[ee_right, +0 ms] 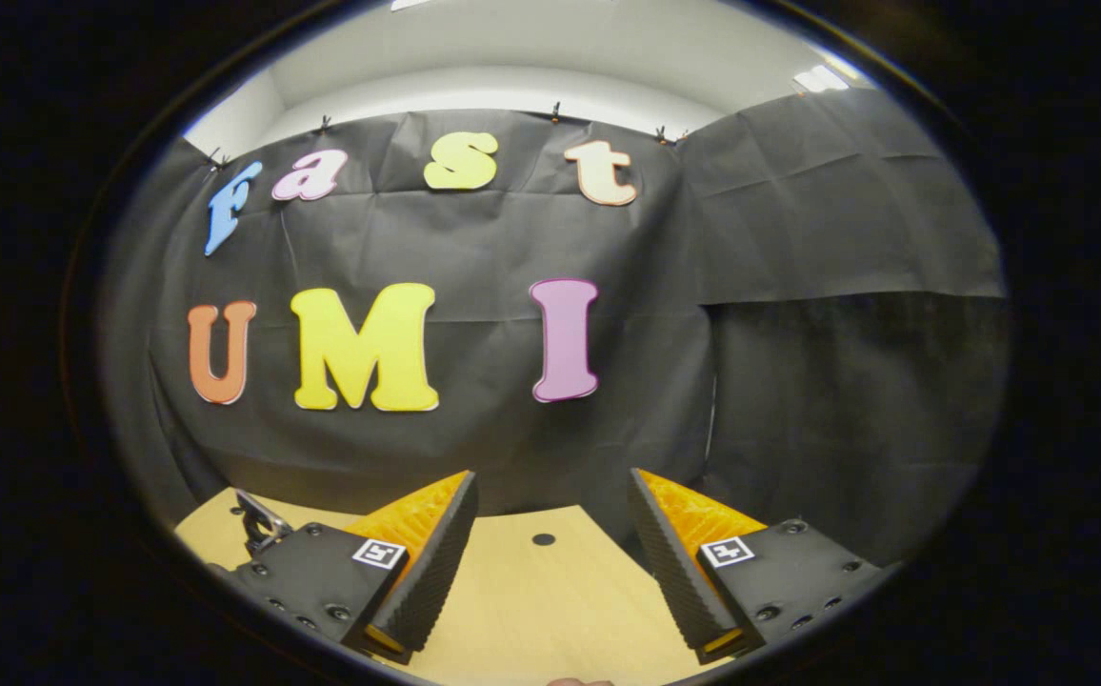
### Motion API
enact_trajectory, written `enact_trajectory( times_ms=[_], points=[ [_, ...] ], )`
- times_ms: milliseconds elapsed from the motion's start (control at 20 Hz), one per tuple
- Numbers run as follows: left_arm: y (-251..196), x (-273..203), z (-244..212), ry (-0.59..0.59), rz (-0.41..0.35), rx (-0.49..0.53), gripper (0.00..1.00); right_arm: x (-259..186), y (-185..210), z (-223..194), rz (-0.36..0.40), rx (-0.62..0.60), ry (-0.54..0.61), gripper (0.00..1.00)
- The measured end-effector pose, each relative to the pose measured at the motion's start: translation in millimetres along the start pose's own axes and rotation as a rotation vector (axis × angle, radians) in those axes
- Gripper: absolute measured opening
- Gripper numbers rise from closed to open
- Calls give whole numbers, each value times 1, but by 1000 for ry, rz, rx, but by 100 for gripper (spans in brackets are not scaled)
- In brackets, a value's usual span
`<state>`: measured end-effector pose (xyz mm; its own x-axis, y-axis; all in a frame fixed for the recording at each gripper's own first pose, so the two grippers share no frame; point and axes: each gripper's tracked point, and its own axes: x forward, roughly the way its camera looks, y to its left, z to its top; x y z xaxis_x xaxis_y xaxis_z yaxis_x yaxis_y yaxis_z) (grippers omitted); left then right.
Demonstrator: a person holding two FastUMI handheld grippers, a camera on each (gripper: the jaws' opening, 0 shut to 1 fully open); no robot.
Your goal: Grasp the waist and the cuffs of the jeans and fold them to make the two legs overlap; first hold the waist and fold one-third of the jeans toward the cuffs, then hold the cuffs and fold the remaining one-third in the same direction to finish folding.
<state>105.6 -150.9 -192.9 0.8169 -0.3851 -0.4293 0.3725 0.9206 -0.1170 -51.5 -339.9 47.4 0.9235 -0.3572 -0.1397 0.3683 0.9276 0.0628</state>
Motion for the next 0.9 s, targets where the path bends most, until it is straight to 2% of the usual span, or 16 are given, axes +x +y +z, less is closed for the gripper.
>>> enact_trajectory(
  times_ms=[250, 300, 450, 550, 600, 650, 900],
  points=[
    [74, -66, 63, -145, 160, -37, 100, 13, 71, 0, 171, 35, -16, 98],
    [94, -81, 75, -175, 201, -42, 100, 16, 87, -2, 207, 40, -21, 94],
    [131, -133, 99, -244, 291, -58, 100, 16, 133, -10, 303, 69, -22, 96],
    [153, -170, 113, -289, 365, -49, 100, 13, 152, -20, 333, 74, -21, 96],
    [158, -186, 118, -302, 386, -46, 90, 10, 161, -27, 346, 70, -15, 97],
    [162, -200, 121, -311, 406, -46, 99, 9, 171, -35, 359, 67, -8, 98],
    [153, -226, 108, -312, 419, -17, 99, -10, 198, -78, 368, -11, -13, 94]
  ],
)
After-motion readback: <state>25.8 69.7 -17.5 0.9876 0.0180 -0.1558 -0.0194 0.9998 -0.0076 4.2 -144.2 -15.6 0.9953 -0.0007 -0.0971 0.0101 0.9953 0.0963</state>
